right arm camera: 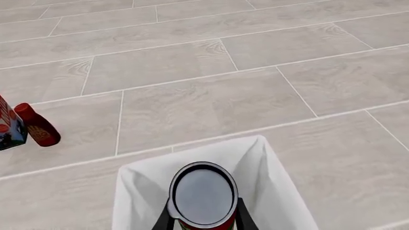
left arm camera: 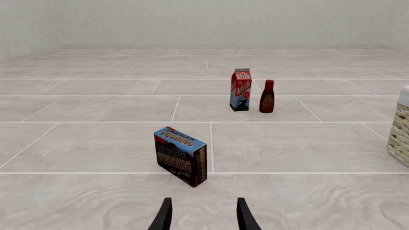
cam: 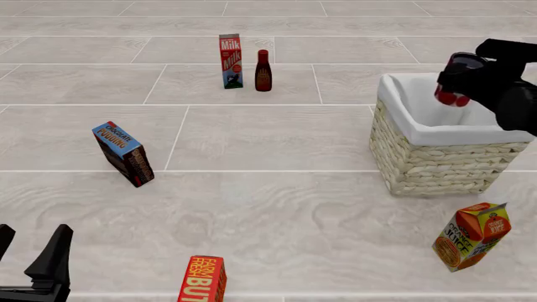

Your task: Pick the tomato sauce and place it in the basket.

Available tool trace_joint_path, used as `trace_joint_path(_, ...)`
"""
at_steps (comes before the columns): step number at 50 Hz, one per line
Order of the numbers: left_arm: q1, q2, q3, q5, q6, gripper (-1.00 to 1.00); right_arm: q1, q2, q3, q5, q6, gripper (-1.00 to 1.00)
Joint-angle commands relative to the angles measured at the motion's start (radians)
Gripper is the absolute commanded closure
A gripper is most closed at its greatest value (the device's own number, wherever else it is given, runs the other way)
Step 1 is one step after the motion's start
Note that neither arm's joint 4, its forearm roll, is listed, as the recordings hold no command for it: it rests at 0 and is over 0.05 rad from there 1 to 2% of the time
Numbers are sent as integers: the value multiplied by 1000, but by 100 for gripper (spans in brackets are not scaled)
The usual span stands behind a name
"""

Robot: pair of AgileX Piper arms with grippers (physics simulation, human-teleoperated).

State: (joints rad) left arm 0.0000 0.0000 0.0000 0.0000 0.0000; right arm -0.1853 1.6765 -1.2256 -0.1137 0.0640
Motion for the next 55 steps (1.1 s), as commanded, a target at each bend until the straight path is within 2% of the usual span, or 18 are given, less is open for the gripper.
trace_joint_path(1,0,0,0,0,0,-100,1,18,-15,-4,21,100)
trace_joint_path(27,0,0,0,0,0,-100,13,-18,17,9,20,100)
trace_joint_path(28,0,0,0,0,0,-100,12,-18,16,10,19,-100)
trace_joint_path(55,0,0,0,0,0,-100,20,1,5,10,25,-100)
